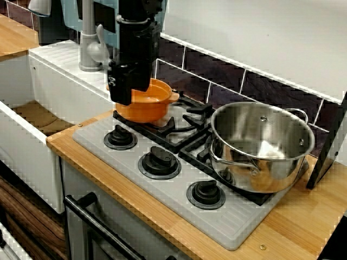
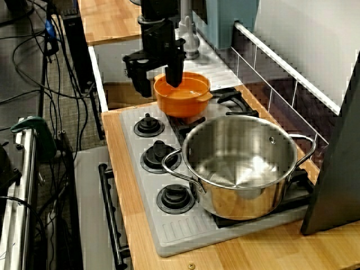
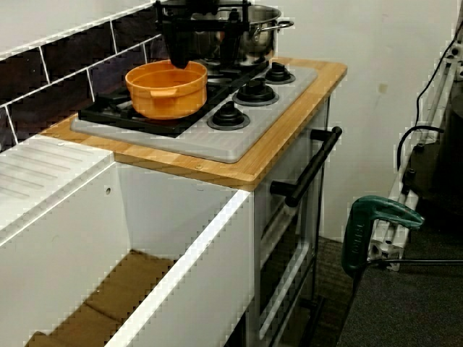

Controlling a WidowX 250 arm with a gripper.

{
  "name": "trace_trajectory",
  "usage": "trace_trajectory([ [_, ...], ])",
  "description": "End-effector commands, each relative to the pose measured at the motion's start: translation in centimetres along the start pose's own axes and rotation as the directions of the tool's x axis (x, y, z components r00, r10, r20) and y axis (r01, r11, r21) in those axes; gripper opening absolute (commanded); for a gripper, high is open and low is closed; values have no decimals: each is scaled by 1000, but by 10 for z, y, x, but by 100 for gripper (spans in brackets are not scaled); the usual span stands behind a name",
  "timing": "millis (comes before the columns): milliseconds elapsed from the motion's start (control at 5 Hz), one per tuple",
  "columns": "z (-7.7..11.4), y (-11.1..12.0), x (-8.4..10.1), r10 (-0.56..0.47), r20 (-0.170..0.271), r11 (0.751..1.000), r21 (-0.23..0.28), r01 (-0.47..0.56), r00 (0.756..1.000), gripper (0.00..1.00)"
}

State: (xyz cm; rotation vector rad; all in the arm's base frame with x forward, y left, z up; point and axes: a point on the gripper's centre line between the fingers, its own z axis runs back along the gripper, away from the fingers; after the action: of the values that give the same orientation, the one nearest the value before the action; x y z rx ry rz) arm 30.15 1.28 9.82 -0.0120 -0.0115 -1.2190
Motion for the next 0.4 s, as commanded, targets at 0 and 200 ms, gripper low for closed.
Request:
trace_trajectory([
  [0, -7, 6, 16, -1, 1, 999, 37, 1, 1000, 100],
  [200, -7, 3, 15, -6, 5, 999, 46, 5, 1000, 100],
])
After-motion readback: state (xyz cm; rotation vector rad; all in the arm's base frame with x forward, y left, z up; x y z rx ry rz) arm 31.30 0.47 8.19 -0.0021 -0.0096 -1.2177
